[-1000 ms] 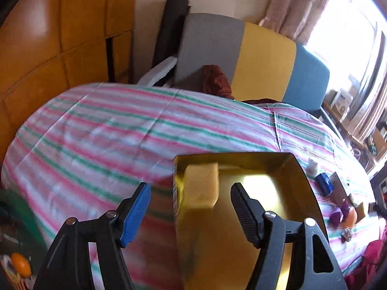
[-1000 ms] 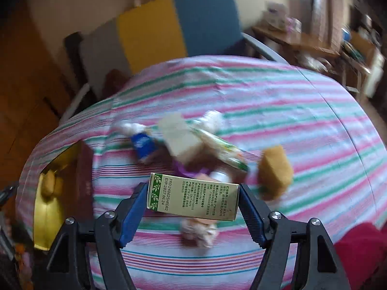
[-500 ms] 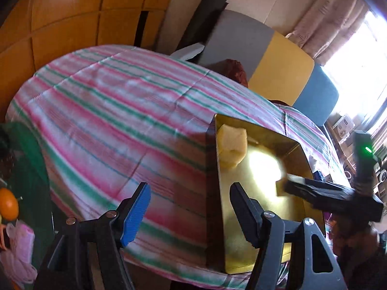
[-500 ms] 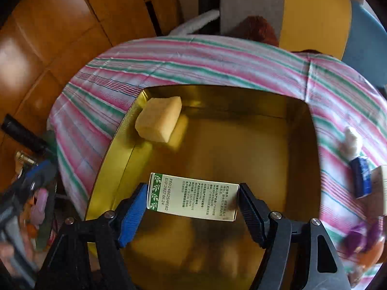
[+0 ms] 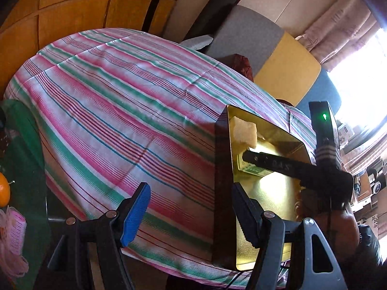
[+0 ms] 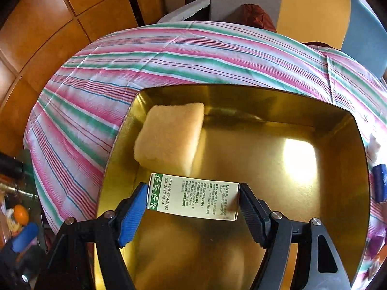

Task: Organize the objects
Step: 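Lower the green-white box into the tray beside the sponge and open the right gripper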

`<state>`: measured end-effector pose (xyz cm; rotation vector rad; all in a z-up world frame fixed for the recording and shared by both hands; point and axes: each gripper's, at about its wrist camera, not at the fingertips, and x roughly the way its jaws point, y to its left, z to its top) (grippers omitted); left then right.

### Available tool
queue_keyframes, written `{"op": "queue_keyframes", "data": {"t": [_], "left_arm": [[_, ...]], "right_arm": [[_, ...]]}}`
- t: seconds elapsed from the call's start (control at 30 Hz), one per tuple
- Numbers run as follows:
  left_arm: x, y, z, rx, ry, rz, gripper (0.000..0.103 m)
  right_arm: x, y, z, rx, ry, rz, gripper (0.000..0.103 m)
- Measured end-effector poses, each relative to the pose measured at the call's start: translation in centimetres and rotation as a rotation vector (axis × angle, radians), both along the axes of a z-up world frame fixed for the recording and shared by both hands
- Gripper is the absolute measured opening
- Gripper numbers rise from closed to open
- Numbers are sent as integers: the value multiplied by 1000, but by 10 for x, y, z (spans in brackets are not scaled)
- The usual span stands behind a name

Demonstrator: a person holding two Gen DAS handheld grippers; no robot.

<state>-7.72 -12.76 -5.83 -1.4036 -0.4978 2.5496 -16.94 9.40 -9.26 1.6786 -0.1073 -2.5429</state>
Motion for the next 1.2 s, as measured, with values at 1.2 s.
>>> {"op": "queue_keyframes", "data": {"t": [1.2], "left_arm": [[44, 104, 54, -192, 195, -202, 68]], "right_arm": [[142, 124, 69, -34, 232, -59, 101]]}}
